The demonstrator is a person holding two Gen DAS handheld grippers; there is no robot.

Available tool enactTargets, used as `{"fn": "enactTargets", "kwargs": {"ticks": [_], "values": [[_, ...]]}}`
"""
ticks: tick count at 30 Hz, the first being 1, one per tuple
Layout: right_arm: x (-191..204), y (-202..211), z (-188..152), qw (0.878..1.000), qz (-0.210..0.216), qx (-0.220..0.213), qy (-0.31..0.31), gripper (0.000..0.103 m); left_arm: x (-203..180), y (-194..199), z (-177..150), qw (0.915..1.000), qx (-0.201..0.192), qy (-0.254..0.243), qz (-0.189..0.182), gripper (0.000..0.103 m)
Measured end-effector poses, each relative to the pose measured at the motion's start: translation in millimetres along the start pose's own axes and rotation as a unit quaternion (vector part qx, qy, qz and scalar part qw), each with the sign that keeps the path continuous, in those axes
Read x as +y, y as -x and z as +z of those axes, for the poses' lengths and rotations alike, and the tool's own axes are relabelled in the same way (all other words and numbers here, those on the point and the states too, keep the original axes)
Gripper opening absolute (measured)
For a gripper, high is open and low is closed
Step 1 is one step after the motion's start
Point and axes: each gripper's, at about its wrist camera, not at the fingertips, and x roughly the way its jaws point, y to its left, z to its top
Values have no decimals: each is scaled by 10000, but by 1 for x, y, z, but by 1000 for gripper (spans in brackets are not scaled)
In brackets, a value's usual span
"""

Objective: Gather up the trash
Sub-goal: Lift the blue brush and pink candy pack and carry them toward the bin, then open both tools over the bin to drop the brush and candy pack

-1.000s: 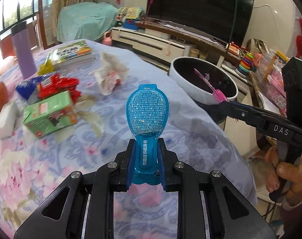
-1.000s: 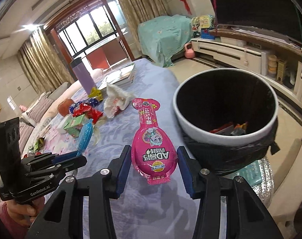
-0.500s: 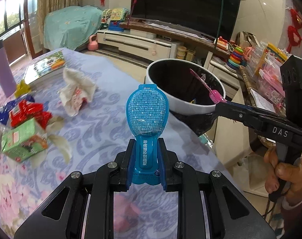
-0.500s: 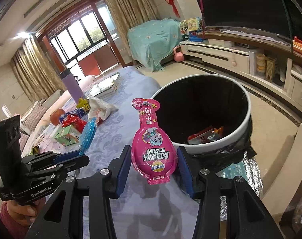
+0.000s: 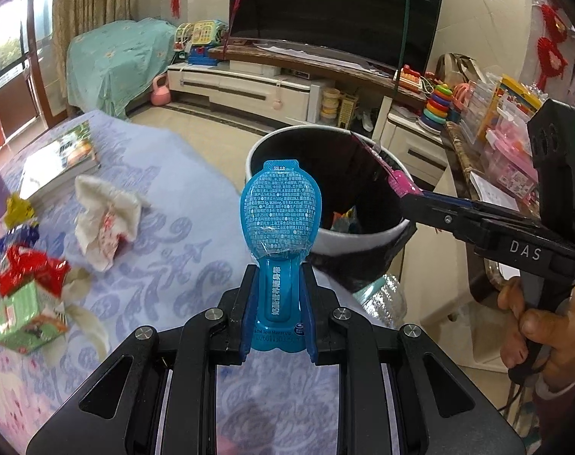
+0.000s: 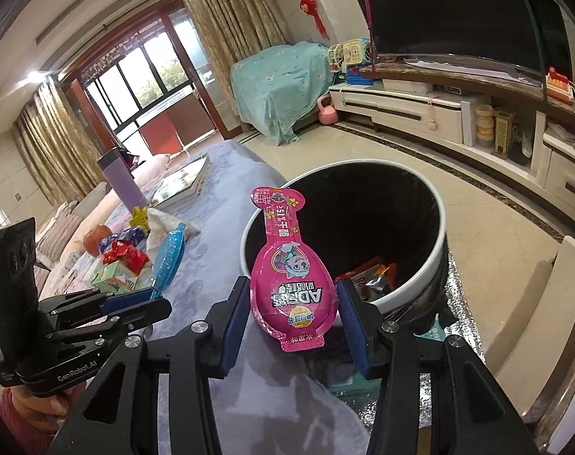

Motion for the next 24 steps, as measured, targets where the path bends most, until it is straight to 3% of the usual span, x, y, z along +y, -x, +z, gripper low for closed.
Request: {"fn": "enactTargets", "kwargs": {"ticks": [24], "values": [[-39,-18,31,9995,-263,152,-68,47,-19,-51,51,9994,249,-193,-155,19]]}}
